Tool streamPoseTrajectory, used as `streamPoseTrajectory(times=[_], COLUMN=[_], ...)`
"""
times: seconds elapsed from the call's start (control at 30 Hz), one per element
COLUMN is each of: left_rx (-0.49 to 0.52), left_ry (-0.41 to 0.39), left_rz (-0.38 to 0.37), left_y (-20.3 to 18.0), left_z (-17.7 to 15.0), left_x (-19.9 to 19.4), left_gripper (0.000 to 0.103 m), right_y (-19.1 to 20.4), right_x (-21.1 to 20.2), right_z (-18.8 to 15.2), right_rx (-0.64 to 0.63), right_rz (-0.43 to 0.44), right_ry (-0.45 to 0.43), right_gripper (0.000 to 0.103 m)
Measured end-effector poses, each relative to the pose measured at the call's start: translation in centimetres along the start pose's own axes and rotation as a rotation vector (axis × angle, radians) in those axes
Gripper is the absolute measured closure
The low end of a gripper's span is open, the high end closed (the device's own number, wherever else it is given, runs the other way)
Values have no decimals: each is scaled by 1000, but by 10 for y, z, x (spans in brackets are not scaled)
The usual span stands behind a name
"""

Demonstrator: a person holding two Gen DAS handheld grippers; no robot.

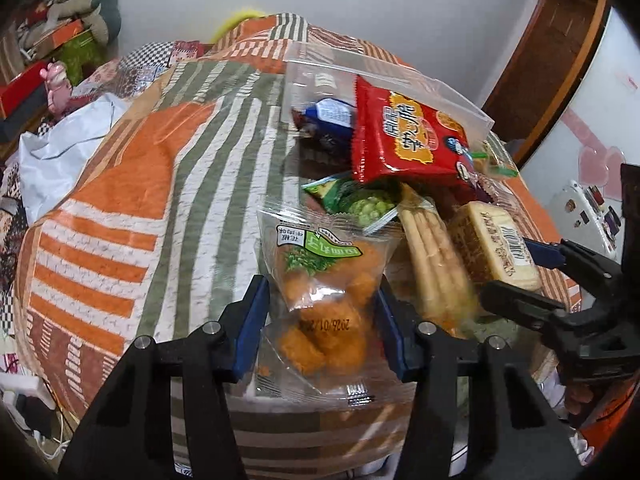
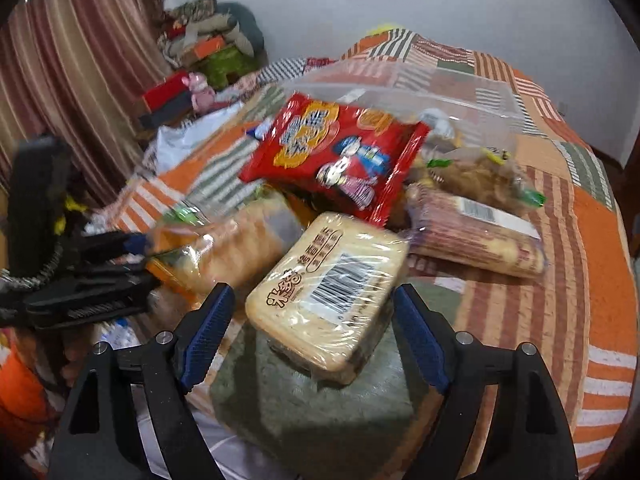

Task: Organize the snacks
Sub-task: 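Return to the pile and grasp the orange puff bag with the left tool, then lift the puff bag with the left tool while the right tool grasps the square cream cake pack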

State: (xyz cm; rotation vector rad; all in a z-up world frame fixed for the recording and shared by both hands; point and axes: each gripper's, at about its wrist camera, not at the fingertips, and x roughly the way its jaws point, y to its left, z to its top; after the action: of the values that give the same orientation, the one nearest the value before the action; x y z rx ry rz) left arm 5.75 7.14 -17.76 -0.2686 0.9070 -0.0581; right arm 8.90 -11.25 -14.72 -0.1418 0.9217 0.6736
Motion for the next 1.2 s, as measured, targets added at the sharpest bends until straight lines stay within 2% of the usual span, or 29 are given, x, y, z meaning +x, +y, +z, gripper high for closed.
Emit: streamPoseTrajectory(times=[0.07,0.17,0.37,0.5,0.6,0.7,0.87,1.2], left_rx=[-3,1,36,55,57,55,55,72], left_ry=[1,5,6,-9,-23,-29,-48,-145], left_rz=[3,8,10,29,33,29,31,8], left_y=[2,2,-6,-11,-10,-8,-8,-19], left_z=[1,2,0,-2,-3,-3,3,32], left_x=[0,1,5,6,4,0,-10,-40], left_gripper=[51,50,42,42,47,52,53,53], right_y=[-1,-12,-31,-36,-29,-22,-26,-33], right_x=[4,0,-23,-24,-14,-5,-16,-50], right_z=[0,0,-8,-4,1,3,1,11], right_rx=[-3,34,70,102,88,60,70,95], right_rz=[-29,-22,-68,-37,-27,-53,-38,-9], right_ry=[7,5,-28,-33,-25,-19,-40,-128], right_gripper=[24,26,28,36,42,50,51,51])
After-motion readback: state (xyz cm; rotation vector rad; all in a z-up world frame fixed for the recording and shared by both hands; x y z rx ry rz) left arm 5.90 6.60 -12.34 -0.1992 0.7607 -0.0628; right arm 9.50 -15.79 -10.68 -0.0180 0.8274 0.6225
